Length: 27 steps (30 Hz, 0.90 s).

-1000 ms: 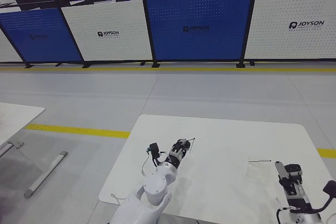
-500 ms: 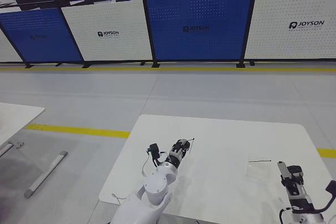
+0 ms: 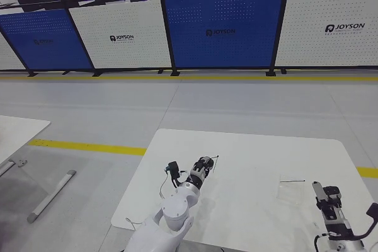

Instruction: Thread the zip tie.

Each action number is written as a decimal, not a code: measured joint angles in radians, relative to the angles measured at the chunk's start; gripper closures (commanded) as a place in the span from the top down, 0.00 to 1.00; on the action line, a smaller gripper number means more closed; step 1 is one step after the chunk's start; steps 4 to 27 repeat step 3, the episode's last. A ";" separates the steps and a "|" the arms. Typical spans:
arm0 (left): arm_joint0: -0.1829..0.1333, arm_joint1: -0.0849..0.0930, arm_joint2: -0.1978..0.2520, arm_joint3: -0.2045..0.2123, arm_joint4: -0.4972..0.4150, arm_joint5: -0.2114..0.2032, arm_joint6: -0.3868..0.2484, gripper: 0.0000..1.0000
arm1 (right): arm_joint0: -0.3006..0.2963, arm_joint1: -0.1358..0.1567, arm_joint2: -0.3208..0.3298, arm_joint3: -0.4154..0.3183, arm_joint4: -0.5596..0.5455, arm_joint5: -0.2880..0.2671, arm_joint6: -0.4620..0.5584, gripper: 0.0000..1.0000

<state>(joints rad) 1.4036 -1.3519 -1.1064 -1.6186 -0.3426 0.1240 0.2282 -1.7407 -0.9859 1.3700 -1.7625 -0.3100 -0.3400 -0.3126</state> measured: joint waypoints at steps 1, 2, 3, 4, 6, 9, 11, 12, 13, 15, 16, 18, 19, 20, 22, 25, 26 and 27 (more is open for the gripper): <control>0.000 0.000 0.000 0.000 0.000 0.000 0.000 0.00 | 0.000 0.000 0.000 0.000 0.000 0.000 0.000 1.00; 0.000 0.000 0.000 0.000 0.000 0.000 0.000 0.00 | 0.000 0.000 0.000 0.000 0.000 0.000 0.000 1.00; 0.000 0.000 0.000 0.000 0.000 0.000 0.000 0.00 | 0.000 0.000 0.000 0.000 0.000 0.000 0.000 1.00; 0.000 0.000 0.000 0.000 0.000 0.000 0.000 0.00 | 0.000 0.000 0.000 0.000 0.000 0.000 0.000 1.00; 0.000 0.000 0.000 0.000 0.000 0.000 0.000 0.00 | 0.000 0.000 0.000 0.000 0.000 0.000 0.000 1.00; 0.000 0.000 0.000 0.000 0.000 0.000 0.000 0.00 | 0.000 0.000 0.000 0.000 0.000 0.000 0.000 1.00; 0.000 0.000 0.000 0.000 0.000 0.000 0.000 0.00 | 0.000 0.000 0.000 0.000 0.000 0.000 0.000 1.00; 0.000 0.000 0.000 0.000 0.000 0.000 0.000 0.00 | 0.000 0.000 0.000 0.000 0.000 0.000 0.000 1.00; 0.000 0.000 0.000 0.000 0.000 0.000 0.000 0.00 | 0.000 0.000 0.000 0.000 0.000 0.000 0.000 1.00; 0.000 0.000 0.000 0.000 0.000 0.000 0.000 0.00 | 0.000 0.000 0.000 0.000 0.000 0.000 0.000 1.00; 0.000 0.000 0.000 0.000 0.000 0.000 0.000 0.00 | 0.000 0.000 0.000 0.000 0.000 0.000 0.000 1.00; 0.000 0.000 0.000 0.000 0.000 0.000 0.000 0.00 | 0.000 0.000 0.000 0.000 0.000 0.000 0.000 1.00; 0.000 0.000 0.000 0.000 0.000 0.000 0.000 0.00 | 0.000 0.000 0.000 0.000 0.000 0.000 0.000 1.00; 0.000 0.000 0.000 0.000 0.000 0.000 0.000 0.00 | 0.000 0.000 0.000 0.000 0.000 0.000 0.000 1.00; 0.000 0.000 0.000 0.000 0.000 0.000 0.000 0.00 | 0.000 0.000 0.000 0.000 0.000 0.000 0.000 1.00; 0.000 0.000 0.000 0.000 0.000 0.000 0.000 0.00 | 0.000 0.000 0.000 0.000 0.000 0.000 0.000 1.00; 0.000 0.000 0.000 0.000 0.000 0.000 0.000 0.00 | 0.000 0.000 0.000 0.000 0.000 0.000 0.000 1.00; 0.000 0.000 0.000 0.000 0.000 0.000 0.000 0.00 | 0.000 0.000 0.000 0.000 0.000 0.000 0.000 1.00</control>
